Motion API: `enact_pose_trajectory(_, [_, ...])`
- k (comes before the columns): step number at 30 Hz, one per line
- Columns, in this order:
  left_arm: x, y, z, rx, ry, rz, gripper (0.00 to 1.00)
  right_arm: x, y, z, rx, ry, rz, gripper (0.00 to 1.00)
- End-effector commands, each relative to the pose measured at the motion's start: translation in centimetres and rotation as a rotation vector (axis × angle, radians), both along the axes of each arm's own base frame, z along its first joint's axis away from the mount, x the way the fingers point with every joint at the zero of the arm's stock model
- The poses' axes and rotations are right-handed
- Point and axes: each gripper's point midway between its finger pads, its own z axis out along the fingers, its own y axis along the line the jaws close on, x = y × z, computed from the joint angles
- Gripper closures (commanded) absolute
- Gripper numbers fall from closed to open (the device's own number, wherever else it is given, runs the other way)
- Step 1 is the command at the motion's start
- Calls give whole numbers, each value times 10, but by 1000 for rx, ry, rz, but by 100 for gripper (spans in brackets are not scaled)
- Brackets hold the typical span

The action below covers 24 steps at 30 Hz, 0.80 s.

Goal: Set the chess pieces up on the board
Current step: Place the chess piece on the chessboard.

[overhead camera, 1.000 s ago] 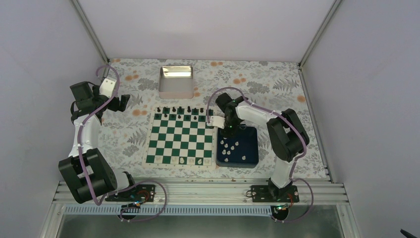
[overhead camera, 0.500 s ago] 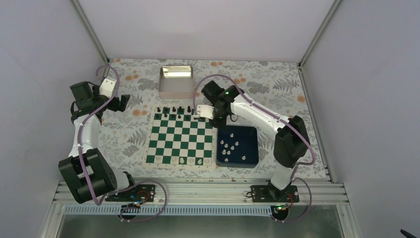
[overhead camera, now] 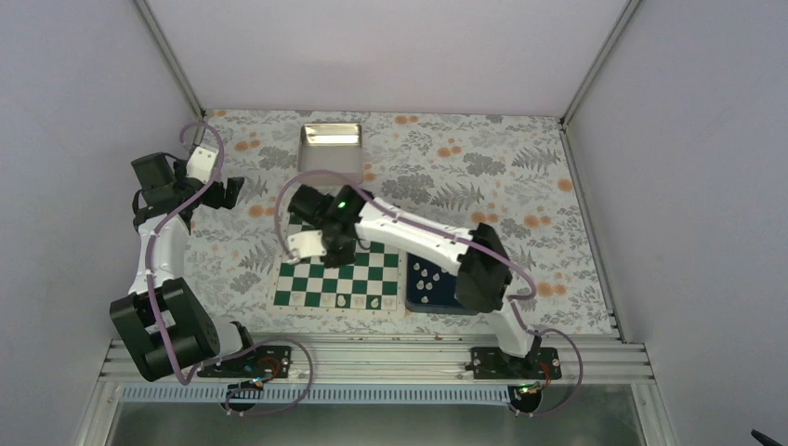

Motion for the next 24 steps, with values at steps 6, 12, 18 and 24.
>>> enact_pose_trajectory(6, [0, -5, 13, 1, -50, -21, 0, -64, 47, -45, -49, 85, 217, 89])
enact_pose_trajectory(12, [1, -6, 13, -3, -53, -26, 0, -78, 52, -71, -77, 129, 258, 89])
enact_pose_trajectory(18, [-1, -6, 11, -3, -52, -24, 0, -77, 59, -89, -76, 132, 264, 90])
enact_pose_trajectory(24, [0, -6, 11, -4, -53, -25, 0, -76, 65, -97, -71, 132, 267, 89])
